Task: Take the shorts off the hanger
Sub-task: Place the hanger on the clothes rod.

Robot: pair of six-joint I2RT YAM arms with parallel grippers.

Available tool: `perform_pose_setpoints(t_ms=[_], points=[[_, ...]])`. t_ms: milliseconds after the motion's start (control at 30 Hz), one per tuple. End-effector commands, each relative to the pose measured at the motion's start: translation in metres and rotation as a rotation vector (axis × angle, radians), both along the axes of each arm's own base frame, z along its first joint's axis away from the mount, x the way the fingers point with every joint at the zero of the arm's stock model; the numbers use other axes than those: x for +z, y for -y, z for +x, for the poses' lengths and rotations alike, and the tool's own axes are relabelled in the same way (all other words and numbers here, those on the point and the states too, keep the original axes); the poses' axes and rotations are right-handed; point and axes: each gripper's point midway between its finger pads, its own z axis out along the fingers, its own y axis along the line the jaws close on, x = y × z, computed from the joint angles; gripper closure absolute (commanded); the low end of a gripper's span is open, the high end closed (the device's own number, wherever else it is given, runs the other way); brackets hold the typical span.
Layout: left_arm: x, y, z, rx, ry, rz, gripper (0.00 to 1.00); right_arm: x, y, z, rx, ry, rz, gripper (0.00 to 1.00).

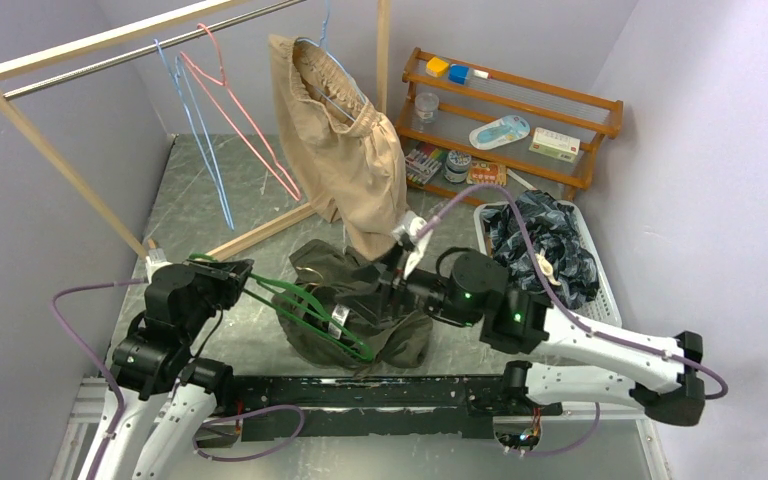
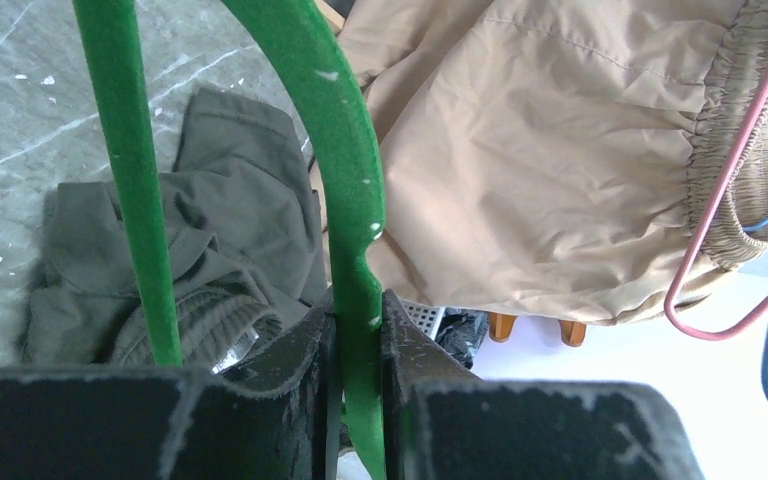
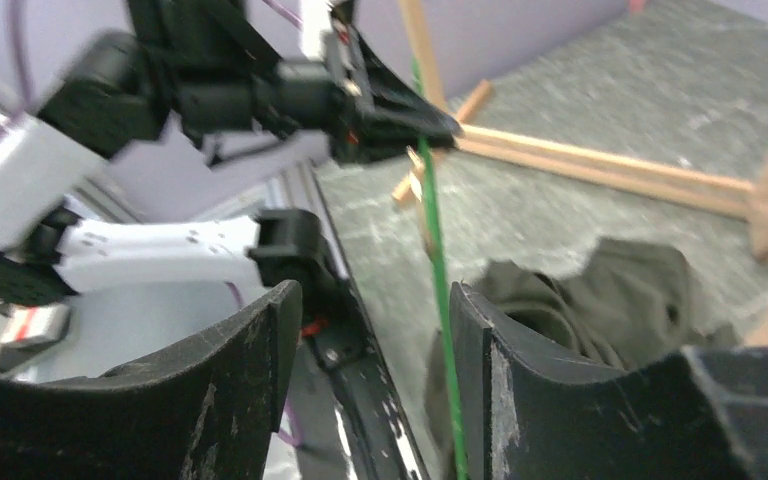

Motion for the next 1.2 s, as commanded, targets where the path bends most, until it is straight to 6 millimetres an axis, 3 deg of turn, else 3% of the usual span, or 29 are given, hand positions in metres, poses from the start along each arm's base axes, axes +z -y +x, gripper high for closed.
perform_pose_setpoints(t_ms=[0,100,200,367,600,767,900,1000,1167], points=[[0.019,-0.003,-0.003,0.017,0.035,-0.012,0.93,-0.074,0.038,0.016,-0.15,-0.026,-0.185,0.39],[0.024,-0.002,-0.003,0.014,0.044,-0.026,0.93,-0.13,0.05,0.011,-0.147,-0.069,-0.297,0.38],[0.028,0.001,-0.003,0.005,0.049,-0.047,0.93,-0.175,0.046,-0.009,-0.016,-0.089,-0.412,0.41],[0.04,0.0,-0.002,0.022,0.064,-0.072,0.93,-0.213,0.036,-0.024,0.07,-0.151,-0.468,0.42],[0.045,-0.002,-0.006,0.039,0.072,-0.109,0.93,-0.238,0.023,-0.031,0.151,-0.139,-0.487,0.43],[0.039,0.001,-0.008,0.035,0.056,-0.146,0.93,-0.244,0.022,-0.02,0.094,-0.129,-0.506,0.6],[0.037,-0.002,-0.01,0.058,0.068,-0.176,0.93,-0.235,0.025,-0.018,0.074,-0.112,-0.457,0.86],[0.034,-0.004,-0.011,0.071,0.064,-0.184,0.93,-0.227,0.028,-0.019,0.069,-0.11,-0.432,1.0],[0.027,-0.001,-0.01,0.059,0.051,-0.183,0.74,-0.217,0.03,-0.027,0.103,-0.125,-0.409,1.0]])
